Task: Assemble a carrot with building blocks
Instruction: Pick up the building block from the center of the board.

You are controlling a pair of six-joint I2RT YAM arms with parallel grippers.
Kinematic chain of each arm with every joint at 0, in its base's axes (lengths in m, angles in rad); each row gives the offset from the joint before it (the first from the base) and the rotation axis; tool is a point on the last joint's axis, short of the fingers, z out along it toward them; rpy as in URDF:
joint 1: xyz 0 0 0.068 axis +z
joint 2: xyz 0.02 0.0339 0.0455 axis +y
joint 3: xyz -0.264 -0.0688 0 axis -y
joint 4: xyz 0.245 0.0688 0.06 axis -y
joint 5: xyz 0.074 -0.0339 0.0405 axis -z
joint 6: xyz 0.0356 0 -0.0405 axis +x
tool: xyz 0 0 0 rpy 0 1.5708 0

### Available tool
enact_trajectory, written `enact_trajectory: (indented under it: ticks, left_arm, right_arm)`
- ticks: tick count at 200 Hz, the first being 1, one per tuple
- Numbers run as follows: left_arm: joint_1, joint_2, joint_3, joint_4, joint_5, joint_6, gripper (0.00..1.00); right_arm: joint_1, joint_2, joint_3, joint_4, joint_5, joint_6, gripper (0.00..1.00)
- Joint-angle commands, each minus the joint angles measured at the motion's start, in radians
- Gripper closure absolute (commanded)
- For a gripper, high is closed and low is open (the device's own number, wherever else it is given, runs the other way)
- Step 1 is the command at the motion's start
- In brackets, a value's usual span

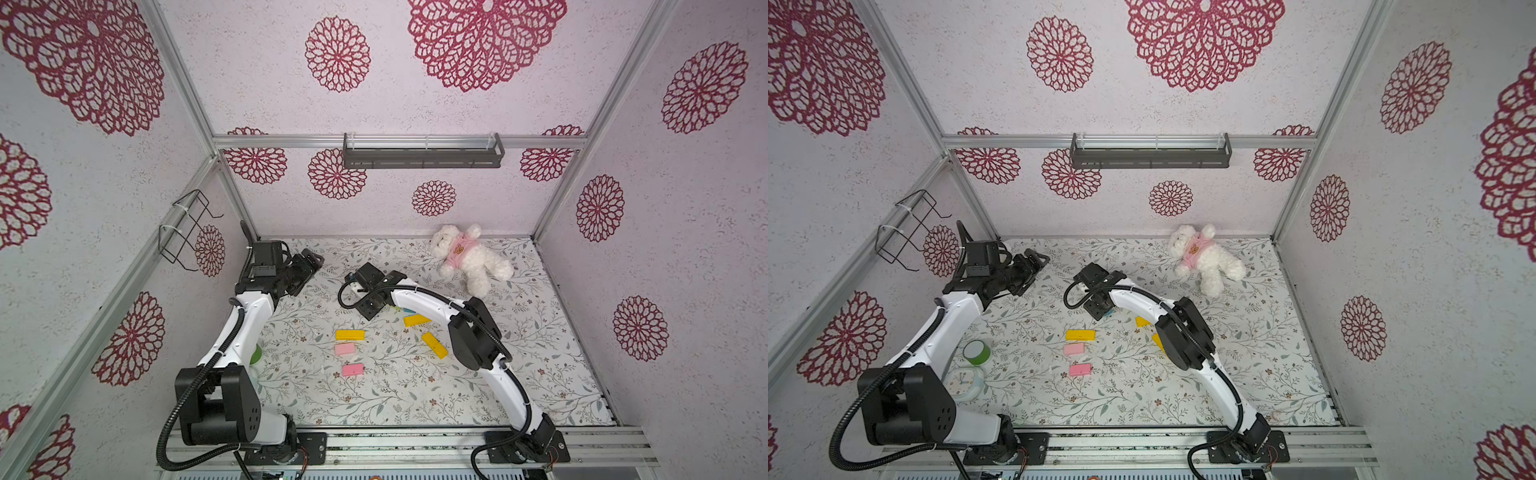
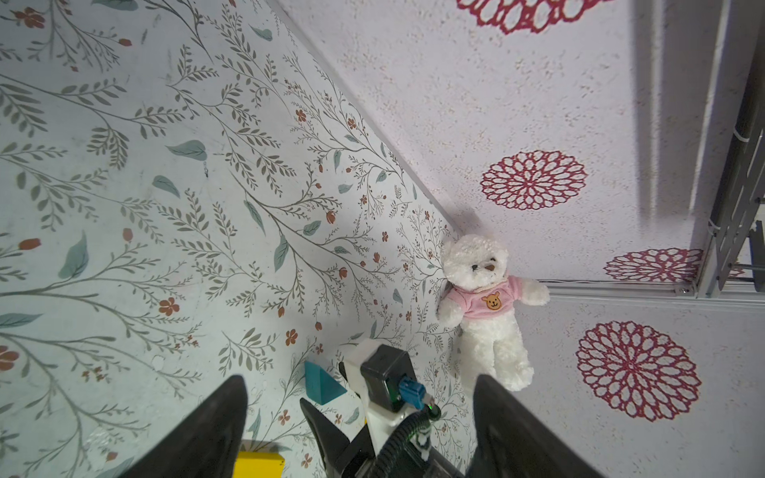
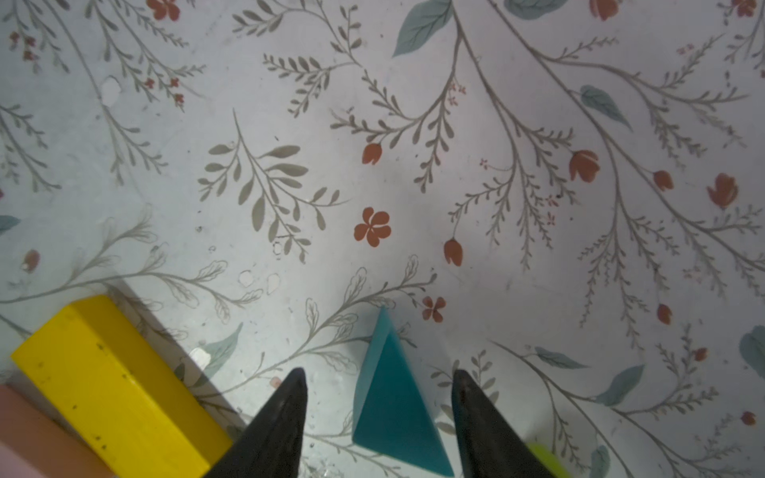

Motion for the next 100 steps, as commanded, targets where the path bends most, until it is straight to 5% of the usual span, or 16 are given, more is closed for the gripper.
enact_trajectory:
  ticks: [1,100]
  left_arm:
    - [0.0,-0.032,0.007,0.024,0.013,-0.009,0.12]
    - [0.0,-0.027,0.005,0.03,0.024,-0.009,0.12]
  right_arm:
    - [0.003,-0.002,0.029,-0.022,0.037,0.03,0.49]
    - [0.003,0.007,-0.021,0.038,0.12,0.135,0.72]
